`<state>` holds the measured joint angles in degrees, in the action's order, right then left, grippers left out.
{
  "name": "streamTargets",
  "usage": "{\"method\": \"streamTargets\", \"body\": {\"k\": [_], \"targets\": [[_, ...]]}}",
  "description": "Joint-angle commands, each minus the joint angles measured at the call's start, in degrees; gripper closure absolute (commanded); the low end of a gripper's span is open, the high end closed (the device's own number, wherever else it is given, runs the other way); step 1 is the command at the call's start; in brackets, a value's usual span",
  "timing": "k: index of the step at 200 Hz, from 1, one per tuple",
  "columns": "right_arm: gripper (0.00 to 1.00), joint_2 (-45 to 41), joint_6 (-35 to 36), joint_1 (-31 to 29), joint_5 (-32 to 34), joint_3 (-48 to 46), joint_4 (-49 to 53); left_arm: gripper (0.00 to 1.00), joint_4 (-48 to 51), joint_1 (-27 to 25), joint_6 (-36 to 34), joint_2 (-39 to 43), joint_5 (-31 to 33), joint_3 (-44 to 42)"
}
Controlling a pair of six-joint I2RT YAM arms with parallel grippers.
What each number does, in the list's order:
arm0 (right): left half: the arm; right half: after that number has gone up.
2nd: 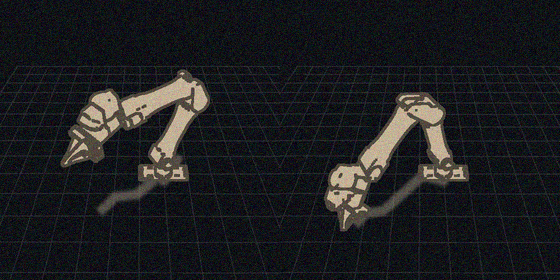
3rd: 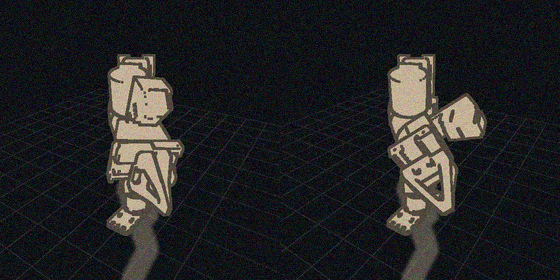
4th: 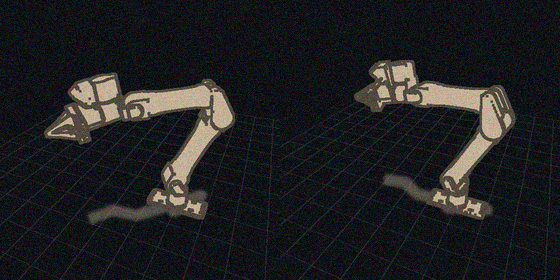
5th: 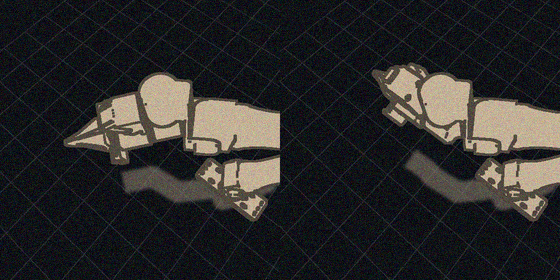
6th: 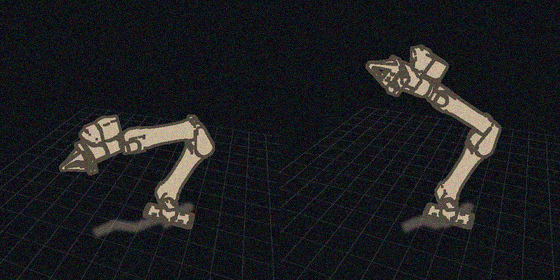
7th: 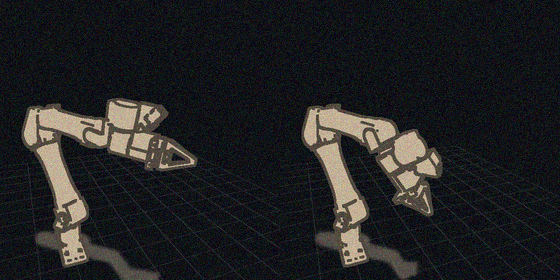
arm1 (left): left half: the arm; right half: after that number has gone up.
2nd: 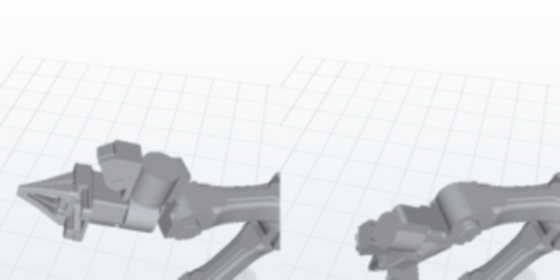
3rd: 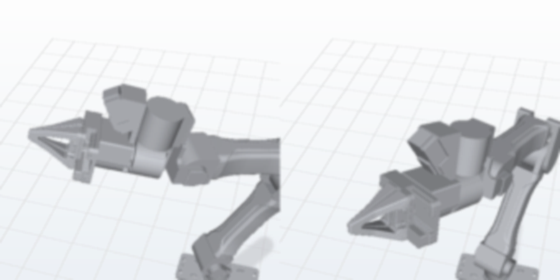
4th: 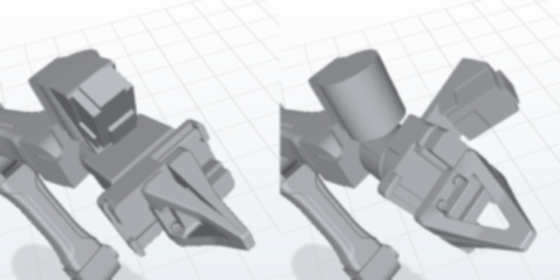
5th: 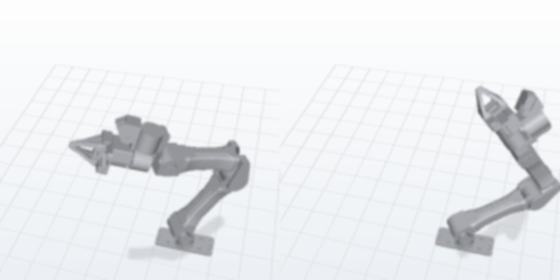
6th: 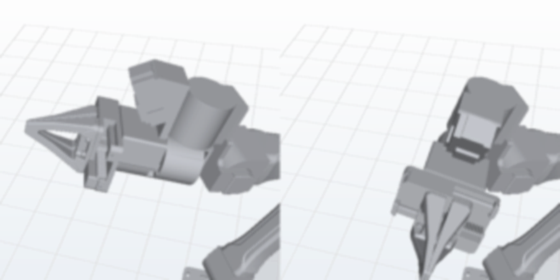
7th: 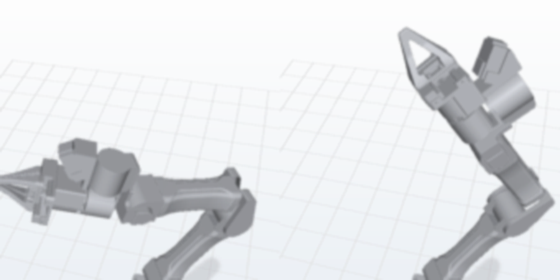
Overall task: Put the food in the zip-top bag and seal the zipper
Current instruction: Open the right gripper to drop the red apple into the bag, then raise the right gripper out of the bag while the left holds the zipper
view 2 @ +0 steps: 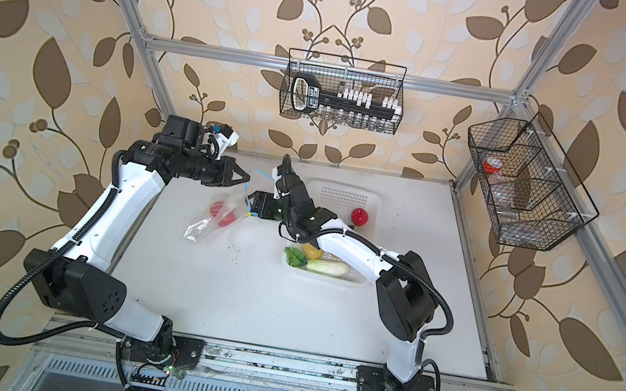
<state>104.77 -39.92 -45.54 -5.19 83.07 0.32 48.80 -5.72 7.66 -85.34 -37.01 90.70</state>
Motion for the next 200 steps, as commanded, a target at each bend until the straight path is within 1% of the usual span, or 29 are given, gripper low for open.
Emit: {"method": "streamTargets", "body": {"k": [1, 16, 23, 40, 47, 68, 73, 82, 83, 130, 148, 165, 178, 186, 200], "targets": [[0.18, -3.83, -1.1, 0.45, -0.94, -2.9, -2.71, 1.0, -2.39, -0.6, -1.57, 2.28, 0.45, -1.2], [0.17, -5.24, -0.86, 0.64, -0.65, -3.88, -2.12, 1.0, -2.21, -0.61, -2.15, 2.13, 0.84, -1.79], [0.15, -6.02, -0.91, 0.74, -0.45, -4.5, -2.16, 1.0, -2.21, -0.63, -2.5, 2.21, 1.04, -2.08], [0.15, -7.73, -0.94, 0.93, -0.17, -6.2, -2.6, 1.0, -2.21, -0.61, -2.99, 2.44, 1.67, -2.71], [0.13, -8.36, -0.96, 1.17, -0.1, -6.77, -2.69, 1.0, -2.17, -0.61, -3.09, 2.47, 1.69, -2.94], [0.12, -9.95, -1.13, 1.61, -0.08, -7.97, -2.73, 1.0, -2.04, -0.66, -3.25, 2.46, 1.72, -3.48], [0.1, -10.27, -1.25, 1.72, -0.16, -8.15, -2.79, 1.0, -2.04, -0.61, -3.27, 2.49, 1.79, -3.5], [0.09, -10.91, -1.4, 1.9, -0.17, -8.73, -3.1, 1.0, -2.04, -0.61, -3.27, 2.46, 1.86, -3.68], [0.09, -11.0, -1.4, 1.84, -0.17, -8.77, -3.16, 1.0, -2.04, -0.61, -3.31, 3.34, 1.86, -3.72], [0.08, -10.52, -2.79, 1.6, 0.63, -8.07, -3.75, 1.0, -2.13, -0.88, -3.0, 6.03, 1.95, -4.21], [0.14, -9.7, -3.06, 1.26, 2.04, -7.1, -3.07, 1.0, -2.04, -0.95, -2.89, 6.5, 1.95, -3.8], [0.28, -8.76, -3.15, 0.98, 2.47, -6.39, -2.6, 1.0, -1.86, -0.96, -2.78, 6.67, 2.11, -3.13], [0.3, -8.41, -3.44, 0.92, 2.93, -6.31, -2.61, 1.0, -1.58, -1.04, -2.99, 6.59, 2.12, -2.58], [0.34, -8.41, -3.7, 0.89, 3.17, -6.33, -2.68, 1.0, -1.51, -1.05, -3.17, 6.57, 2.44, -2.28], [0.35, -8.49, -3.89, 0.89, 3.33, -6.25, -3.03, 1.0, -1.42, -1.05, -3.53, 6.5, 2.69, -1.69]]}}
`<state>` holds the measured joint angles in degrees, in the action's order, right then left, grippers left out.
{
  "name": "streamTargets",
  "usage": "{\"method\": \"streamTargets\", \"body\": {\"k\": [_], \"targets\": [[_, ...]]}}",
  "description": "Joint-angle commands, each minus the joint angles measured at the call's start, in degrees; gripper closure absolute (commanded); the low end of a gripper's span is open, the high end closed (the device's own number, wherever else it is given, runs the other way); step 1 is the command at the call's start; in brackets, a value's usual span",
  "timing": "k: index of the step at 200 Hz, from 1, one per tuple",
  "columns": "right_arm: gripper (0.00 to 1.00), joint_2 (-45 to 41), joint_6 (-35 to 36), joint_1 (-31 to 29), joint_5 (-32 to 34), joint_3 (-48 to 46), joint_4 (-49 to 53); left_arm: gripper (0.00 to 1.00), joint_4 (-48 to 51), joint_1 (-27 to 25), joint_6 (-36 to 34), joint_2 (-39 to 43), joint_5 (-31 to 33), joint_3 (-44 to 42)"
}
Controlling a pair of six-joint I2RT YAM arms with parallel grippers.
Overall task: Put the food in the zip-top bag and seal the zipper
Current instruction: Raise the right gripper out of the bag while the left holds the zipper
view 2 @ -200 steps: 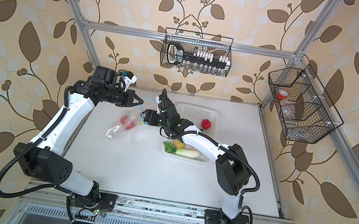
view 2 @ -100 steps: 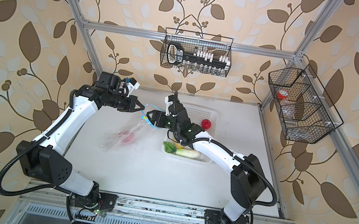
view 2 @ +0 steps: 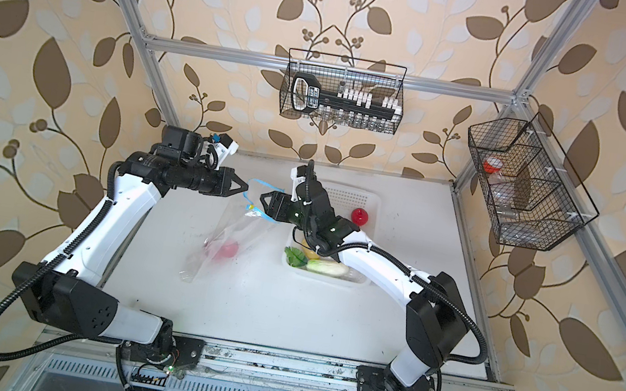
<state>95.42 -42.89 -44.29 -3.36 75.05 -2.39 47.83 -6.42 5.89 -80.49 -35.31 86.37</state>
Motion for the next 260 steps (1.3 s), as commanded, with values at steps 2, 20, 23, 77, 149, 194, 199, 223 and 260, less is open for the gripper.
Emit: {"method": "streamTargets", "body": {"k": [2, 20, 23, 77, 149, 194, 199, 223, 260], "targets": [[0.36, 0.88, -0.99, -0.35, 1.55, 1.84, -0.33, 1.0, -0.46, -0.35, -1.83, 1.56, 1.02, 2.72], [0.47, 0.71, -1.18, -0.27, 1.75, 2.45, -0.45, 1.0, -0.46, -0.45, -2.36, 1.3, 1.53, 3.3], [0.47, 0.69, -1.21, -0.25, 1.85, 2.67, -0.5, 1.0, -0.46, -0.51, -2.49, 1.21, 1.68, 3.44], [0.47, 0.63, -0.51, 0.43, 1.6, 7.22, 1.5, 1.0, 0.6, -1.44, -6.53, 0.51, 0.73, 4.73], [0.42, -3.61, -3.15, 2.97, -1.68, 2.04, 0.19, 1.0, 0.46, -5.9, -12.98, 1.14, 8.15, 2.61], [0.4, -7.34, -0.75, 3.29, -3.57, 0.7, 0.42, 1.0, -1.95, -6.2, -11.2, 0.13, 8.92, -0.07], [0.4, -7.54, -0.51, 3.43, -3.59, 0.8, 1.21, 1.0, -2.04, -6.16, -11.01, -0.09, 8.94, 0.07], [0.39, -9.55, 0.0, 4.33, -3.58, -1.2, 2.83, 1.0, -3.27, -6.15, -9.7, -0.97, 10.5, 0.03], [0.37, -12.54, 1.75, 6.83, -6.52, -5.19, 4.88, 1.0, -4.37, -6.07, -7.96, -1.18, 12.41, -1.09]]}}
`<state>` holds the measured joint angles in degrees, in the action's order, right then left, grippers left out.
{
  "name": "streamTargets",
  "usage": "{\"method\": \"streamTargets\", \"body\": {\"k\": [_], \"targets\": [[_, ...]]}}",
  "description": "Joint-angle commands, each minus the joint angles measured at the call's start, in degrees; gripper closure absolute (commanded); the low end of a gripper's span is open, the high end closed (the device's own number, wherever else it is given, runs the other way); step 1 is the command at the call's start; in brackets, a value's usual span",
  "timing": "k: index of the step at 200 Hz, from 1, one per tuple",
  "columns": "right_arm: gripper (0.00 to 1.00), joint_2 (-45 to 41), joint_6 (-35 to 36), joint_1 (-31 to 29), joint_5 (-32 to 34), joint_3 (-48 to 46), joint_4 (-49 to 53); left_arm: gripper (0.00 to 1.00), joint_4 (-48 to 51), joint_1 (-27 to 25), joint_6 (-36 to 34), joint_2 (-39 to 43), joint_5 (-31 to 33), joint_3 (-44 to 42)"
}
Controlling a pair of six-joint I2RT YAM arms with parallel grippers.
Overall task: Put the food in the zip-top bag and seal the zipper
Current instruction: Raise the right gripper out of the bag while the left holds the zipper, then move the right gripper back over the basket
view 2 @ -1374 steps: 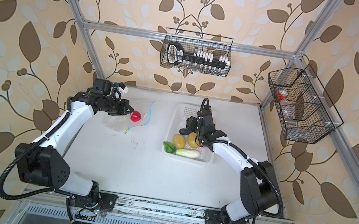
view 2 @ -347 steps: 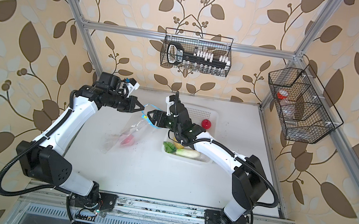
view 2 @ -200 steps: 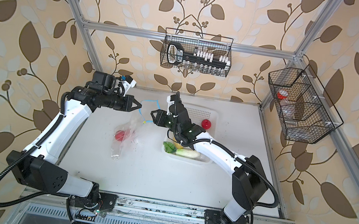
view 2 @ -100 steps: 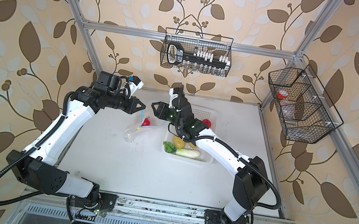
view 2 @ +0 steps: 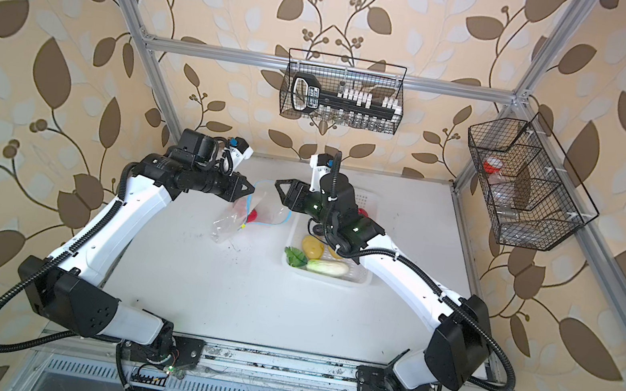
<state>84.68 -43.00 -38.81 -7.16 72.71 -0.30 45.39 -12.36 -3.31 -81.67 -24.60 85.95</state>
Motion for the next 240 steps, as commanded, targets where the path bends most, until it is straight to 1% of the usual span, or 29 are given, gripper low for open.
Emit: {"method": "streamTargets", "body": {"k": [1, 20, 51, 80, 123, 152, 156, 184, 189, 198, 203, 208, 214, 217, 240], "targets": [[0.37, -1.89, 1.91, 1.44, -2.75, -2.93, 2.9, 1.0, -1.94, -0.12, 1.22, 0.01, 1.73, -0.73], [0.37, -3.69, 2.04, 2.65, -2.77, -5.39, 3.55, 1.0, -2.9, -0.04, 1.08, 0.37, 3.39, -2.2], [0.36, -6.24, 1.52, 4.41, -2.24, -9.39, 3.32, 1.0, -2.43, 0.36, 1.85, 1.12, 3.11, -2.63], [0.36, -8.13, 1.4, 5.73, -0.97, -11.87, 4.46, 1.0, -4.16, 1.11, 2.2, 4.26, 4.49, -4.94], [0.35, -9.63, 2.04, 6.45, 1.31, -12.66, 7.73, 1.0, -4.01, 1.72, 2.96, 4.92, 4.82, -6.72], [0.32, -10.67, 2.4, 6.39, 3.03, -12.91, 10.56, 1.0, -2.37, 1.73, 2.02, 5.83, 3.42, -6.9], [0.28, -10.72, 2.33, 6.43, 3.46, -13.06, 10.77, 1.0, -2.12, 1.73, 1.82, 5.89, 3.42, -6.79], [0.25, -11.84, 2.01, 6.38, 5.34, -14.3, 11.8, 1.0, -1.48, 1.73, 1.41, 5.5, 3.44, -7.06], [0.21, -11.94, 1.99, 6.5, 5.51, -14.39, 12.04, 1.0, -1.82, 1.73, 1.38, 5.56, 3.19, -7.4], [0.16, -12.03, 1.97, 6.37, 5.71, -14.51, 12.69, 1.0, -2.51, 1.73, 1.45, 5.85, 3.0, -8.02], [0.15, -12.09, 2.12, 6.42, 5.86, -14.52, 13.06, 1.0, -2.85, 1.73, 1.44, 5.9, 3.11, -8.31], [0.11, -12.09, 2.16, 6.43, 6.27, -14.52, 13.51, 1.0, -3.19, 1.73, 1.45, 5.99, 3.27, -8.58], [0.02, -12.09, 2.27, 6.38, 6.72, -14.53, 14.09, 1.0, -3.45, 1.73, 1.52, 5.91, 3.45, -8.77], [0.0, -12.13, 2.44, 6.46, 6.98, -14.52, 14.38, 1.0, -3.54, 1.73, 1.62, 5.79, 3.63, -8.86], [0.0, -12.01, 3.16, 6.4, 8.39, -14.69, 15.97, 1.0, -3.92, 1.75, 1.77, 5.28, 4.2, -9.33]]}}
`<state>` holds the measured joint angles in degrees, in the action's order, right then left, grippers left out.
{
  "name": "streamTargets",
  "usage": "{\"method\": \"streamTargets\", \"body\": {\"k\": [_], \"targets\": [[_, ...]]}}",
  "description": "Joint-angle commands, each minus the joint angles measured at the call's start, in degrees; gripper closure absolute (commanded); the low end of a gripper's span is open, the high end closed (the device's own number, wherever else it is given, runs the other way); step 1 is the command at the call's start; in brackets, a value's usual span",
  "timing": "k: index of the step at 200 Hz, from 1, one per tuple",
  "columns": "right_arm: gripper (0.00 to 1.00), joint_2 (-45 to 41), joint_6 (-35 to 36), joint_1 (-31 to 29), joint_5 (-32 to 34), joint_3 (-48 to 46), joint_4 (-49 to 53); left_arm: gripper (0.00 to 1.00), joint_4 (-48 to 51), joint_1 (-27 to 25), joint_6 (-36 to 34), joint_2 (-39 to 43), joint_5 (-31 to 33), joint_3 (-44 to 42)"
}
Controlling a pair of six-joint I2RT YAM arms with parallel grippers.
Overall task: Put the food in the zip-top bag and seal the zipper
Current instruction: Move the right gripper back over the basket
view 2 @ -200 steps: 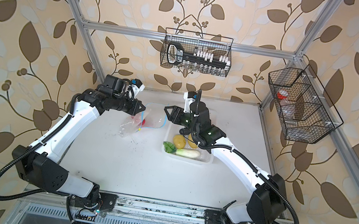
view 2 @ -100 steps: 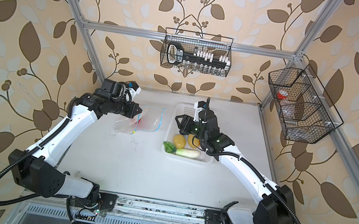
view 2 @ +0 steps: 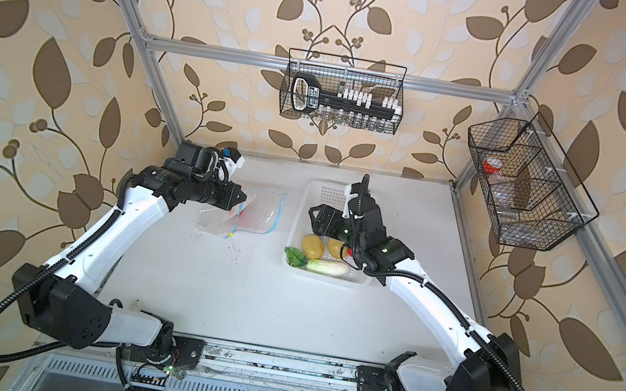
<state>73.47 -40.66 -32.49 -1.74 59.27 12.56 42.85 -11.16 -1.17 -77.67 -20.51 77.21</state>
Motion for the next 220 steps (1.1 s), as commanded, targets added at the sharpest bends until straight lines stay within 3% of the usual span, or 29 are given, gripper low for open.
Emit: {"method": "streamTargets", "body": {"k": [1, 92, 101, 114, 122, 148, 165, 220], "targets": [[0.0, -0.75, 0.88, 0.07, 3.06, -1.25, 3.15, 1.0, -1.51, 0.53, -0.39, 1.29, 0.16, -0.66], [0.0, 3.29, 0.76, -0.11, 10.06, -0.19, 9.39, 1.0, -9.54, 0.7, -0.35, 2.84, 2.45, -8.48], [0.0, 3.94, 0.2, -0.78, 13.15, 1.16, 12.17, 1.0, -9.59, 0.7, -0.05, 2.46, 3.88, -8.58], [0.0, 5.05, -2.57, -2.58, 25.04, 3.84, 19.01, 1.0, -8.52, 0.86, -0.26, 2.2, 5.41, -8.06], [0.0, 5.71, -1.09, -3.09, 28.26, 4.57, 19.83, 1.0, -8.7, 1.48, -0.02, 2.38, 5.46, -8.26], [0.0, 7.46, 4.31, -2.17, 23.94, 4.44, 18.09, 1.0, -9.88, 4.13, 1.66, 2.82, 0.24, -10.37], [0.0, 10.37, 4.28, -1.19, 21.71, 6.09, 21.08, 1.0, -10.47, 4.98, 2.0, 2.37, -2.24, -11.48], [0.0, 18.74, 6.2, -2.73, 22.25, 9.64, 24.73, 1.0, -10.31, 7.82, 3.01, 1.85, -3.82, -11.64]]}}
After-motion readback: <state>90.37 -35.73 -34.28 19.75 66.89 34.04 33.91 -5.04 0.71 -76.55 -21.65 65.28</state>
